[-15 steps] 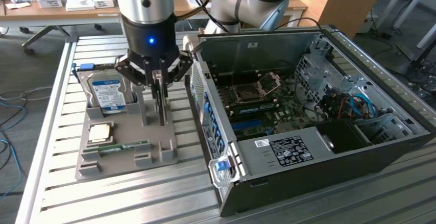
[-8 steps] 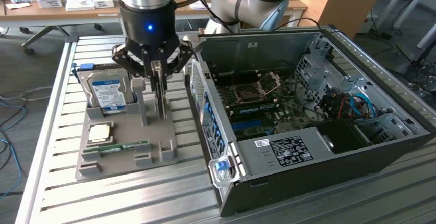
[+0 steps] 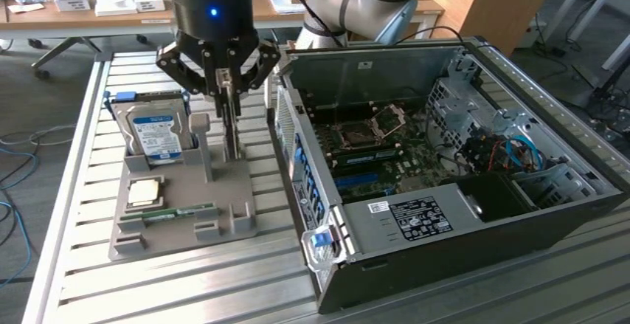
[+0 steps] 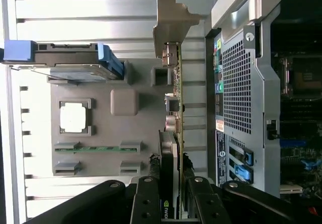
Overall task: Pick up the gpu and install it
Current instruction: 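Pick up the gpu and move the gpu toward the slot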
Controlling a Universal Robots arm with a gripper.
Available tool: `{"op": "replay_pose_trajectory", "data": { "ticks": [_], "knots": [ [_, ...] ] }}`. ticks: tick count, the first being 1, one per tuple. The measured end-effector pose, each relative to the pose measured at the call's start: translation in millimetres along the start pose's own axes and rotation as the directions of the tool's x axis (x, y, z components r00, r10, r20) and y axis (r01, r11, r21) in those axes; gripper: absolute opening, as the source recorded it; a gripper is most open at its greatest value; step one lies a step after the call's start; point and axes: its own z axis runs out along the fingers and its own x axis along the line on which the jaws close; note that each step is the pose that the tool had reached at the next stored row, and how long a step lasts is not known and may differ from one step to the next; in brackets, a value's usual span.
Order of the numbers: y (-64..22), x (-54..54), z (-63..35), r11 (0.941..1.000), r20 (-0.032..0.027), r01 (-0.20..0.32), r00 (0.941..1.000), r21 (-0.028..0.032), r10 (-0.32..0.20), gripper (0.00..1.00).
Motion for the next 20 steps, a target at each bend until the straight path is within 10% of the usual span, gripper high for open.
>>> {"op": "replay_pose_trajectory", "data": {
  "ticks": [14,20],
  "knots": [
    [2.4,-1.1,-46.3,1.0,0.0,0.0,1.0,0.0,0.0,0.27],
    [2.5,-1.1,-49.1,1.0,-0.0001,0.0,1.0,0.0001,0.0,0.27]
  ]
}}
